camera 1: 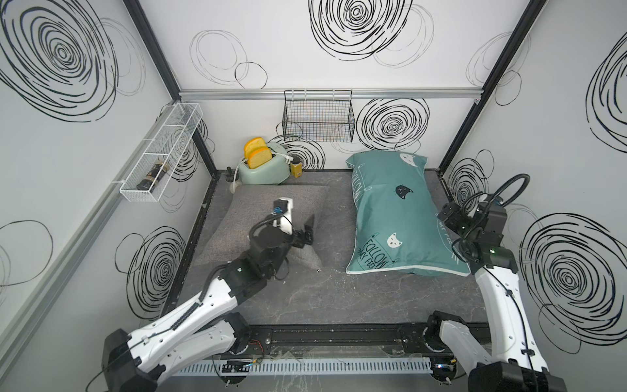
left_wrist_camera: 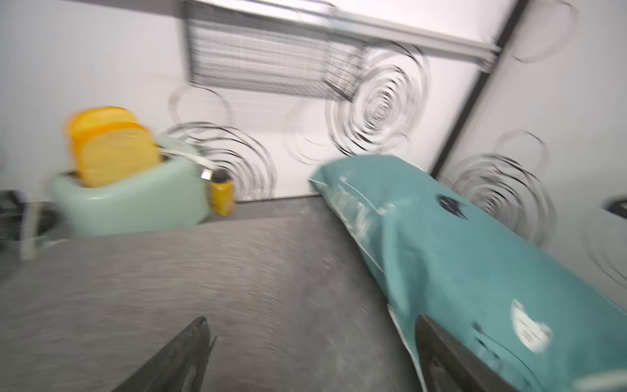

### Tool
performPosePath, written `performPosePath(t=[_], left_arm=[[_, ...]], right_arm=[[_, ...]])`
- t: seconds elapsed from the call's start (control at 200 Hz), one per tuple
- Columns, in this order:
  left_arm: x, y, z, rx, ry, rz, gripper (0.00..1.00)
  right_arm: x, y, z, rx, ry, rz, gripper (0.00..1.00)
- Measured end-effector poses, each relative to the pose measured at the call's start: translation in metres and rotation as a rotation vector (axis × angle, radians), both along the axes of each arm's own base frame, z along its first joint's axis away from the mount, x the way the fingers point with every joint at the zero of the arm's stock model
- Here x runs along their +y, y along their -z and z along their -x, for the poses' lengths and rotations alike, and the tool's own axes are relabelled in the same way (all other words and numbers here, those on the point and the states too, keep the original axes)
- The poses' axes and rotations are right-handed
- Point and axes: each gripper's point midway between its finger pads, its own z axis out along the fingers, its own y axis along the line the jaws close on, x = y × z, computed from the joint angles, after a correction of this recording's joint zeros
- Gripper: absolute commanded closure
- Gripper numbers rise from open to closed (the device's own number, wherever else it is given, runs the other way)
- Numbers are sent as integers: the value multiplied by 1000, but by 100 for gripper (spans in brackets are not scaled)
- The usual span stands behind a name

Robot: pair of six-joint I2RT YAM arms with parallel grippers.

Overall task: Zip up pillowcases
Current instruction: Reset both arms

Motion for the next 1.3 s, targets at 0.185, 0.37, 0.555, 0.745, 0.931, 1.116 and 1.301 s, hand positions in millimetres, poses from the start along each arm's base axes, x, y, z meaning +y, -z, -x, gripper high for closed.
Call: performPosePath(t=[0.185,0.37,0.555,0.745,0.931,1.116,1.301], left_arm=[[147,52,-22,45,-459,-21,4],[173,149,-14,147,-524,-102,4],[167,151,-26,-27,-482,-121,4],[159,149,-44,-119,-410,-129,4],[150,145,-52,-165,-358,-130,4],[149,141,-53,-181,-346,-129,4],[148,140,-53,-184,-342,-132,4]], right_arm=[[-2,57,-17,-10,-5,153,2],[4,139,-12,44,-63,232,2],[20,136,-37,-102,-156,253,2],[52,135,-61,-175,-291,301,2],[57,127,-61,-220,-300,324,2],[57,126,-61,-222,-301,328,3],[58,127,-62,-220,-305,330,2]])
